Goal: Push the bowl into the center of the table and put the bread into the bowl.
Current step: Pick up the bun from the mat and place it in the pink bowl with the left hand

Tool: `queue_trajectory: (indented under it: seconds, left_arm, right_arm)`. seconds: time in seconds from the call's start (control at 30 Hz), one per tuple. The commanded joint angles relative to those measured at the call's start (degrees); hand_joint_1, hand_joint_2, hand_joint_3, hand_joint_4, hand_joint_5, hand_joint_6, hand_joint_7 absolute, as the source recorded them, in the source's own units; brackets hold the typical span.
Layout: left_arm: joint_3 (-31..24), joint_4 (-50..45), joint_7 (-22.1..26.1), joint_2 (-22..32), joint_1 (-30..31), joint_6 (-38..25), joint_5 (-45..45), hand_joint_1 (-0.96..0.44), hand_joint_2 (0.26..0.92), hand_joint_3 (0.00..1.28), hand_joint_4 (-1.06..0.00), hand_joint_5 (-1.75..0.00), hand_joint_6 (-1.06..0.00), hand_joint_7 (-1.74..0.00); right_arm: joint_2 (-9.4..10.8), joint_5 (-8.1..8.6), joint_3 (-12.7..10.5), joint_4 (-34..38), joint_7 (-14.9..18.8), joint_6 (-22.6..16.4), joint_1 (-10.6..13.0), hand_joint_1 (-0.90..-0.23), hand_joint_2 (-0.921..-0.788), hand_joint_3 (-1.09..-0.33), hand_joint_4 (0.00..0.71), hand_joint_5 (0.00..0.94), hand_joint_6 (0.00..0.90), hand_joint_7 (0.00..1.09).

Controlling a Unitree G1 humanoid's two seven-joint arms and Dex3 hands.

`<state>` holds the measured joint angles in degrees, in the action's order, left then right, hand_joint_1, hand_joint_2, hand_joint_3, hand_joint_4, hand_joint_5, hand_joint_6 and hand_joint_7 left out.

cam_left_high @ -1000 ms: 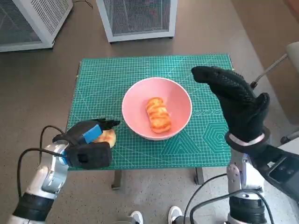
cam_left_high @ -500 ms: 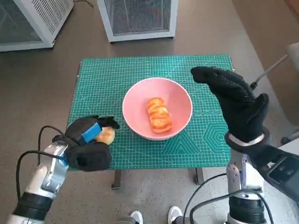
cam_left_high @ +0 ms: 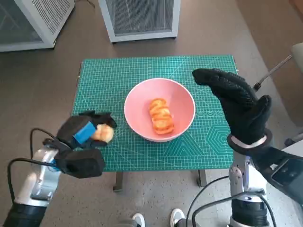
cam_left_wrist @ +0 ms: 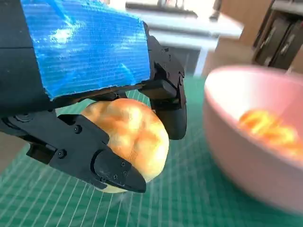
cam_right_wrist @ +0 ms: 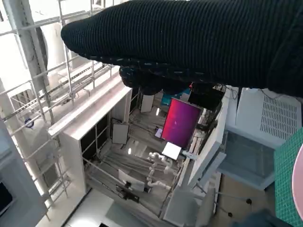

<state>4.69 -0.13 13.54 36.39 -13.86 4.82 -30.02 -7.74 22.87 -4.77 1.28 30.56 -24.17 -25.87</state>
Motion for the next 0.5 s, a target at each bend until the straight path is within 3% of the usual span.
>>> queue_trajectory:
  seconds: [0.03, 0.5]
  left_arm:
    - [-2.98, -6.13, 0.65, 0.79, 0.31, -0.62, 1.70, 0.00, 0.920, 0.07, -0.70, -1.19, -0.63, -1.13]
    - [-4.84, -13.69, -1.38, -3.58, -5.38, 0.17, 4.44, 0.00, 0.920, 0.04, -0.71, -1.23, -0.67, -1.02]
  right_arm:
    - [0.19, 0.72, -0.09, 1.15, 0.61, 0.31, 0.82, -0.405, -0.921, -0.497, 0.501, 0.042, 0.080, 0.89]
    - [0.77, 0.59, 0.10, 2.38, 1.03, -0.04, 0.04, -0.397, -0.921, -0.502, 0.498, 0.045, 0.072, 0.91]
